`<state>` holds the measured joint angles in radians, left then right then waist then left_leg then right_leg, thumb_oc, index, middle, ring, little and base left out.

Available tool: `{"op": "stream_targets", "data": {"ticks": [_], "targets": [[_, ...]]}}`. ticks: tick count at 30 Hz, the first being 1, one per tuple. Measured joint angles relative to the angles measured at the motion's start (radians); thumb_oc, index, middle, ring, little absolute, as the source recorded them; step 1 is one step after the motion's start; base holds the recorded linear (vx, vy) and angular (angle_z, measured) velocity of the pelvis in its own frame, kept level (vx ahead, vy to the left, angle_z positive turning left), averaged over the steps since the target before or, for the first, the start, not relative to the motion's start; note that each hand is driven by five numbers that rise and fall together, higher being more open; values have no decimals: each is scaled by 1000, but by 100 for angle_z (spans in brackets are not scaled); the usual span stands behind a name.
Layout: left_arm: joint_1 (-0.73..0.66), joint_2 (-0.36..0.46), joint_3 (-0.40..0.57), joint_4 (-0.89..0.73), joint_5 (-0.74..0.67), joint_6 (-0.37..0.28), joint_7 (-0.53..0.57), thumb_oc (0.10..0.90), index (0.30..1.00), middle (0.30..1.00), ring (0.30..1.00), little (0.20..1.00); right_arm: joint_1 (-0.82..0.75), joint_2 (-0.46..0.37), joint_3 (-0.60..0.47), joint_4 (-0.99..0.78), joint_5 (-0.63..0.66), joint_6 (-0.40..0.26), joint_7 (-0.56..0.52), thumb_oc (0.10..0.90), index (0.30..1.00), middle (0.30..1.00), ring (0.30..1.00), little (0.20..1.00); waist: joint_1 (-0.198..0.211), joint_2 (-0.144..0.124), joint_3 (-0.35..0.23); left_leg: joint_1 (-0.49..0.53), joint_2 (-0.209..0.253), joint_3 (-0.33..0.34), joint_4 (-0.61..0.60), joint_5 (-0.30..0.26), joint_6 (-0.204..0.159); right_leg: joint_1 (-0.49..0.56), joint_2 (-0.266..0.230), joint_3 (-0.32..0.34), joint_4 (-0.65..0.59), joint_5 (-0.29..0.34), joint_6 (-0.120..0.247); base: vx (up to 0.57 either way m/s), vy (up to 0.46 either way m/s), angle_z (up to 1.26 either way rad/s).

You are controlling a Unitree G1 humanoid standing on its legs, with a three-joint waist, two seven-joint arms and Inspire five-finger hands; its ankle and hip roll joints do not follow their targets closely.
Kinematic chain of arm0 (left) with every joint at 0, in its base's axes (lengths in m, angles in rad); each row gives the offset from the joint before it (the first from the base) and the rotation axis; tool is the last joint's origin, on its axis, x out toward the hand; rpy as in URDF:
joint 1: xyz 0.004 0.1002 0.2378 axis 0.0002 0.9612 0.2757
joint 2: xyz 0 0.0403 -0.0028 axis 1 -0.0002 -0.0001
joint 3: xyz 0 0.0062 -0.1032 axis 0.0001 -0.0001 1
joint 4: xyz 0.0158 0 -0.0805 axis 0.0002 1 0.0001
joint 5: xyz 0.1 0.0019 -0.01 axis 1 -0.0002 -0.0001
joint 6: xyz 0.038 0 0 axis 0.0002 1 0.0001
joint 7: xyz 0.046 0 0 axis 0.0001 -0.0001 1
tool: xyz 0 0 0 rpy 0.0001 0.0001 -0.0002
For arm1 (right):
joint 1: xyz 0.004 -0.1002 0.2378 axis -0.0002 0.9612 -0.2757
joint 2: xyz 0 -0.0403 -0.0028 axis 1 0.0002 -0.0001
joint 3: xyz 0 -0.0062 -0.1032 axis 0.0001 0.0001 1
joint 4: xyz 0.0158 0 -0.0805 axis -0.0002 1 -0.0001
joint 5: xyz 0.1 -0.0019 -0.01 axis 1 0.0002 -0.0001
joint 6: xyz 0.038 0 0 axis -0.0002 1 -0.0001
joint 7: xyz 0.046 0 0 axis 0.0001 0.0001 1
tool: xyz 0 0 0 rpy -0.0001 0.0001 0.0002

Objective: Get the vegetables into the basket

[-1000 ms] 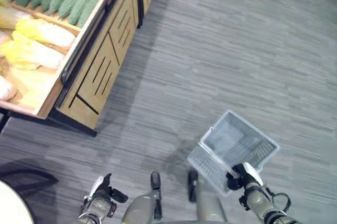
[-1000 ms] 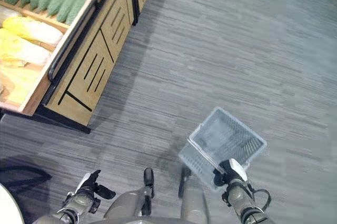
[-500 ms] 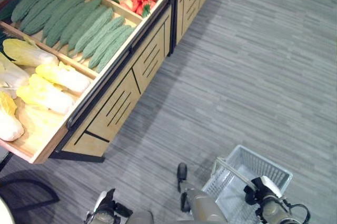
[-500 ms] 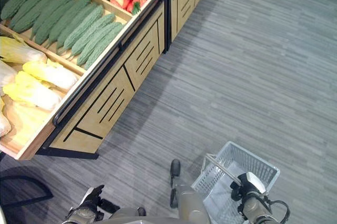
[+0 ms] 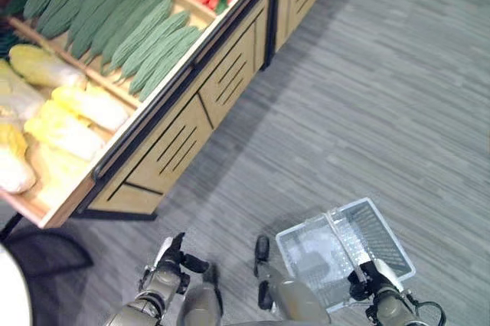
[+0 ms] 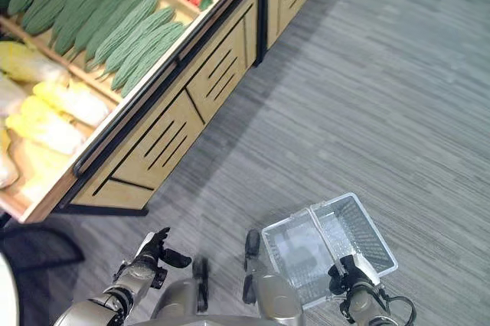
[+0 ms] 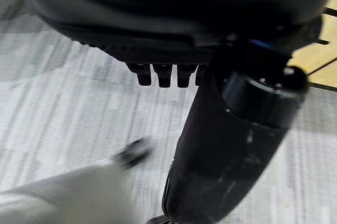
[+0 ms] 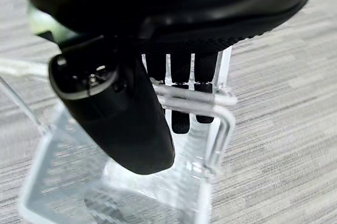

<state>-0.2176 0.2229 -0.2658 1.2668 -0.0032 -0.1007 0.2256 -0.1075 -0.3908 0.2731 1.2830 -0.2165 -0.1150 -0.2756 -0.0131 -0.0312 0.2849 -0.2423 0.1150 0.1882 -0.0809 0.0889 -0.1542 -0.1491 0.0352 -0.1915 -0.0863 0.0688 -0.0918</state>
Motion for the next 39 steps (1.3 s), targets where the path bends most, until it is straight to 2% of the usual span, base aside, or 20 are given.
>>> {"op": "stream_targets", "data": {"ticks": [2,3,4,5,7,10,12,14,17,18,20,23,24,26,27,29,30,33,36,39], "targets": [[18,4,6,-17,-9,-7,5,900,1000,1000,1000,1000,1,3,0,13,-1,4,2,400,300,300,300,300,28,17,0,-2,32,5,-12,66,16,63,33,33,0,-20,5,362,286,-63],[22,4,6,-14,-5,-2,4,900,1000,1000,1000,1000,0,-1,-2,11,-1,1,0,400,300,300,300,300,22,21,-4,23,23,8,-12,83,39,103,42,60,1,-39,12,410,424,-89],[29,1,6,-4,7,3,0,900,1000,1000,1000,1000,18,-5,-13,30,0,3,0,400,300,300,300,300,16,15,-26,40,-7,25,-10,68,90,121,36,77,2,-61,22,368,437,-67],[27,1,3,-4,16,4,-4,900,1000,1000,1000,1000,41,-11,-13,29,0,5,0,400,300,300,300,300,13,26,-45,36,-26,26,1,68,109,124,33,79,5,-64,26,241,368,-30],[19,8,4,-6,26,5,-6,900,1000,1000,1000,1000,60,-7,-23,33,0,15,8,400,300,300,300,300,10,13,-43,57,-60,34,3,71,165,125,6,86,42,-84,45,170,266,1],[19,36,2,2,25,4,-8,900,1000,1000,1000,1000,60,11,-23,26,0,12,11,400,300,300,300,300,17,2,-47,84,-72,41,30,39,201,81,-20,119,210,-119,103,121,170,6],[19,81,3,2,25,5,-4,900,1000,1000,1000,1000,32,24,-23,20,0,4,12,400,300,300,300,300,45,-26,-67,82,-84,42,56,-26,216,32,-44,129,327,-184,147,120,152,2],[20,112,12,3,25,6,2,900,1000,1000,1000,1000,5,33,-22,20,-1,5,12,400,300,300,300,300,64,-51,-77,84,-107,50,54,-33,226,12,-66,110,368,-199,157,136,172,5],[35,121,23,22,23,11,9,900,1000,1000,1000,1000,-25,37,-22,20,0,1,11,400,300,300,300,300,74,-50,-78,141,-122,29,28,-53,243,-56,-77,137,601,-198,159,140,96,13],[43,120,22,25,23,11,9,900,1000,1000,1000,1000,-18,38,-22,19,0,2,10,400,300,300,300,300,67,-54,-83,156,-125,17,22,-53,251,-88,-92,139,660,-222,177,153,-10,29],[60,123,22,24,23,9,10,900,1000,1000,1000,1000,-1,45,-12,15,0,-2,12,400,300,300,300,300,71,-71,-99,157,-138,2,17,-67,269,-130,-127,150,631,-242,188,203,-70,27],[64,110,24,52,22,14,5,900,1000,1000,1000,1000,1,61,10,9,-1,-6,13,400,300,300,300,300,37,-62,-94,162,-136,-56,9,-50,255,-126,-138,203,300,-178,213,232,-133,58],[60,90,24,79,22,13,4,900,1000,1000,1000,1000,-4,64,10,4,-3,-7,11,400,300,300,300,300,26,-45,-82,190,-132,-110,9,-64,245,-159,-125,262,200,-81,212,261,-184,88],[55,77,29,100,22,13,0,900,1000,1000,1000,1000,-7,58,10,9,-2,-1,7,400,300,300,300,300,7,-41,-78,215,-133,-161,11,-67,233,-157,-110,342,109,-2,215,161,-140,91],[56,75,29,99,23,11,-6,900,1000,1000,1000,1000,-6,58,10,13,-2,2,7,400,300,300,300,300,4,-45,-77,223,-138,-166,10,-67,233,-160,-113,348,107,18,211,164,-189,98],[69,66,25,93,22,5,-20,900,1000,1000,1000,1000,2,63,4,45,-2,7,18,400,300,300,300,300,0,-47,-80,247,-148,-265,10,-92,209,-155,-107,387,135,53,207,94,-188,129],[76,69,26,90,22,4,-22,900,1000,1000,1000,1000,20,69,4,45,-2,14,22,400,300,300,300,300,1,-54,-83,258,-145,-287,8,-101,197,-148,-103,373,166,61,192,103,-321,109],[126,48,56,100,22,9,-20,900,1000,1000,1000,1000,-2,63,-9,51,-4,15,26,400,300,300,300,300,20,-17,-85,240,-67,-264,65,-115,139,-130,-43,298,155,70,146,89,-377,37],[142,47,64,107,18,17,-29,900,1000,1000,1000,1000,3,58,8,36,-4,17,38,400,300,300,300,300,35,-20,-85,218,-26,-275,130,-111,135,-68,-12,241,92,76,103,6,-253,50],[133,49,62,88,2,16,-22,900,1000,1000,1000,1000,1,35,11,25,-4,16,37,400,300,300,300,300,47,-22,-84,178,1,-293,141,-59,77,-55,8,176,66,76,68,-52,-141,64]]}}
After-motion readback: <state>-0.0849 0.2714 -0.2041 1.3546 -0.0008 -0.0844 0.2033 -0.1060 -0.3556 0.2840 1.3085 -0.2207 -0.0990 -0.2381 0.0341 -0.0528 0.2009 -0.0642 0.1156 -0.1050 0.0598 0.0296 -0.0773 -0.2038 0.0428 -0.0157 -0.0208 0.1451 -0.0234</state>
